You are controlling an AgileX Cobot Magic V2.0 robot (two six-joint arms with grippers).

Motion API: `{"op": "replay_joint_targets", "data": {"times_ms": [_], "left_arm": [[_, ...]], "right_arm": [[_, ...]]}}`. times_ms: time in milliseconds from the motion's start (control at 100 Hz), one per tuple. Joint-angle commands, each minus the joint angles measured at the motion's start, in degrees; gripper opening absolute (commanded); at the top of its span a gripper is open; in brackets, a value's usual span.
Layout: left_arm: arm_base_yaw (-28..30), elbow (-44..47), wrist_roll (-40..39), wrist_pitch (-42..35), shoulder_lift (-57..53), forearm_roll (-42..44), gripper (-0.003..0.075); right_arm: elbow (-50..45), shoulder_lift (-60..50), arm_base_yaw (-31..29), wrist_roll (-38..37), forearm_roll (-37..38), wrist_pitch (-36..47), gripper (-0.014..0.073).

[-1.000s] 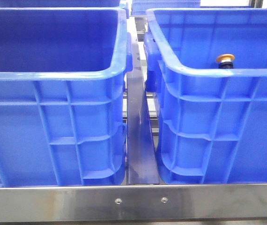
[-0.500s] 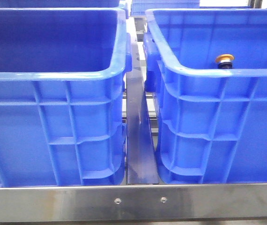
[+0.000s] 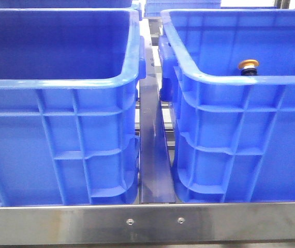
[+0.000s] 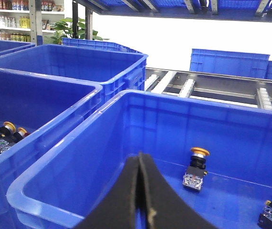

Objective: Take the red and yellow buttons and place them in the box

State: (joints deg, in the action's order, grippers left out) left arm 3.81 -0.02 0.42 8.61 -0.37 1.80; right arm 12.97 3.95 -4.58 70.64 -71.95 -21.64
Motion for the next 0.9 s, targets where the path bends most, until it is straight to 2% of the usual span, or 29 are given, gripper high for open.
{"op": "replay_joint_targets", "data": {"times_ms": [0,890], "left_arm": [[-0.3,1.1,0.0,-4.6,-1.7,-0.6,-0.002],[-0.3,1.1,0.0,-4.7,-1.7,-0.6,-0.002]], "right_arm": [[1.4,0.7,0.0,0.5,-2.0,1.2,-0.0058],[1.4,0.7,0.0,0.5,-2.0,1.9,-0.0058]]}}
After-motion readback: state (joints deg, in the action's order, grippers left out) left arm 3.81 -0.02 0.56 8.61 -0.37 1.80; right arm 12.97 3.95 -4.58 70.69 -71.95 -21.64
